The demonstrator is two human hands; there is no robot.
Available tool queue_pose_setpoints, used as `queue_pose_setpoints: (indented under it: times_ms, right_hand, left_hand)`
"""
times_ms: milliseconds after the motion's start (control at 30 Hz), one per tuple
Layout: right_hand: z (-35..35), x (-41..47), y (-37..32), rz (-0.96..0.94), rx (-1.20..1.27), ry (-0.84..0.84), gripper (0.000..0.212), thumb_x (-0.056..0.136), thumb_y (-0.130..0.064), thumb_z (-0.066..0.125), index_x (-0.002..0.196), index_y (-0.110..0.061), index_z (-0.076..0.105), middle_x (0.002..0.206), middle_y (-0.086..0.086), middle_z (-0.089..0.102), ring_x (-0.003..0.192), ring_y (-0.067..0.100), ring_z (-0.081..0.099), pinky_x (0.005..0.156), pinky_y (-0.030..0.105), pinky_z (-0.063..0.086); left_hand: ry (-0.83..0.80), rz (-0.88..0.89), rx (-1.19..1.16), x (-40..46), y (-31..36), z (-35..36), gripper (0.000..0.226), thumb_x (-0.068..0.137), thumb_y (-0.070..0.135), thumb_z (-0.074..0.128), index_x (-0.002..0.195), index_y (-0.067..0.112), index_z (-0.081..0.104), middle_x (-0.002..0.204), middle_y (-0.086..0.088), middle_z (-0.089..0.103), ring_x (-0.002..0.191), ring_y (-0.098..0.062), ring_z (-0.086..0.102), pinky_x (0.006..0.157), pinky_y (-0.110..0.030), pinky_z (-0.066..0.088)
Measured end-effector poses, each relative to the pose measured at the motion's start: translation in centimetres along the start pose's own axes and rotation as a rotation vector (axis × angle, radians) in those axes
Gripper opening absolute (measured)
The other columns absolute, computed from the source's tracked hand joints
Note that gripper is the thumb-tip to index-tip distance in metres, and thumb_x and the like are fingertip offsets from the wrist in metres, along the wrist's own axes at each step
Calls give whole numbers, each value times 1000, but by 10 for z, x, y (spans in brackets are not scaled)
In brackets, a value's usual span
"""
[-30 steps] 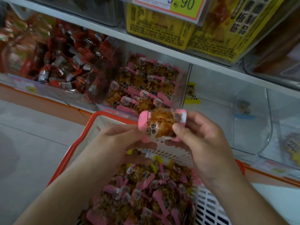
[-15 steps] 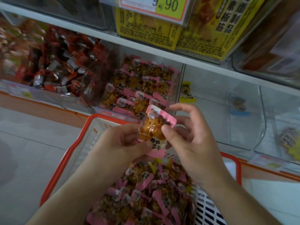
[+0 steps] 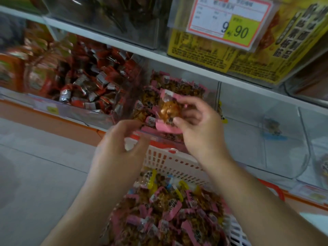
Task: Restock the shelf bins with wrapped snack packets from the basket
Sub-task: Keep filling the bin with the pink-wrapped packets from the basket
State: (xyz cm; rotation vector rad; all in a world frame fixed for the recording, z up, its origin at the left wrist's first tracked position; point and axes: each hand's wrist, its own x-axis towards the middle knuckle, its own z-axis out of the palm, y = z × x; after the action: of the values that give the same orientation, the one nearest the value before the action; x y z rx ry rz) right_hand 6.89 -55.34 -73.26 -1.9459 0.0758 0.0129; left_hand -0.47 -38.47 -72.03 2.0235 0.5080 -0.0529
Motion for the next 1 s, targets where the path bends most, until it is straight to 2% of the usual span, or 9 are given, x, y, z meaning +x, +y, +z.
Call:
queue_pose_setpoints:
  times_ms: [100,167,233,333,400,500,600,767,1000]
  right_hand:
    - [35,63,7,-10,-130,81,42,93,-8,79,121,-39,70,101,-15,74,91,1,72,81,31,62]
    - [55,102,11,-51,-226,141,38,94,-10,75,123,-34,71,109,-12,74,98,7,72,90,37,62]
    - [73,133,12,-67,-320,179,32,95,-16,73,126,-25,71,119,-4,74,110,15,71,100,39,59]
    - [97,161,7,-62,-413,176,39,98,-23,70,137,-21,66,132,2,69,124,23,65,108,40,53]
    - [106,170,5,-74,-458,163,45,98,-18,67,143,-22,62,138,5,64,130,26,60,111,42,51]
    - [106,170,9,-95,-625,139,49,97,-15,67,144,-24,58,144,8,58,133,32,53,112,45,49]
    - [100,167,13,-180,-764,127,49,98,-16,65,145,-26,57,148,6,55,139,33,46,117,47,40]
    - [96,168,17,-171,-749,92,57,99,-14,64,151,-33,52,153,7,47,145,34,38,123,51,32]
    - [91,164,24,-183,-704,88,51,107,-35,57,156,-33,47,157,9,43,148,38,35,121,57,34]
  left_hand:
    - [-1,-119,362,10,-20,-5,72,95,37,63,157,29,29,154,-1,35,142,-28,36,114,-47,40]
    - [-104,-262,400,12,-29,-3,91,93,43,64,162,20,9,161,-7,23,146,-36,30,120,-52,33]
    - [-205,-313,456,11,-33,2,96,94,49,61,161,16,2,161,-10,23,146,-38,33,120,-51,32]
    - [-227,-316,505,12,-36,5,90,95,53,55,158,13,6,157,-12,31,144,-36,35,118,-50,31]
    - [-225,-322,495,15,-35,4,82,94,53,55,153,15,13,150,-10,37,139,-35,38,115,-49,34]
    - [-235,-306,498,13,-34,4,71,93,54,54,143,18,19,142,-8,41,135,-33,41,111,-47,37]
    - [-232,-303,479,13,-34,4,66,92,52,55,138,20,21,134,-6,41,130,-32,43,109,-47,39]
    - [-219,-265,505,12,-33,4,64,92,52,56,136,19,23,118,-1,35,126,-30,45,106,-45,41]
    - [-225,-268,496,15,-31,3,52,91,46,58,124,22,26,115,-2,36,125,-33,47,106,-49,44]
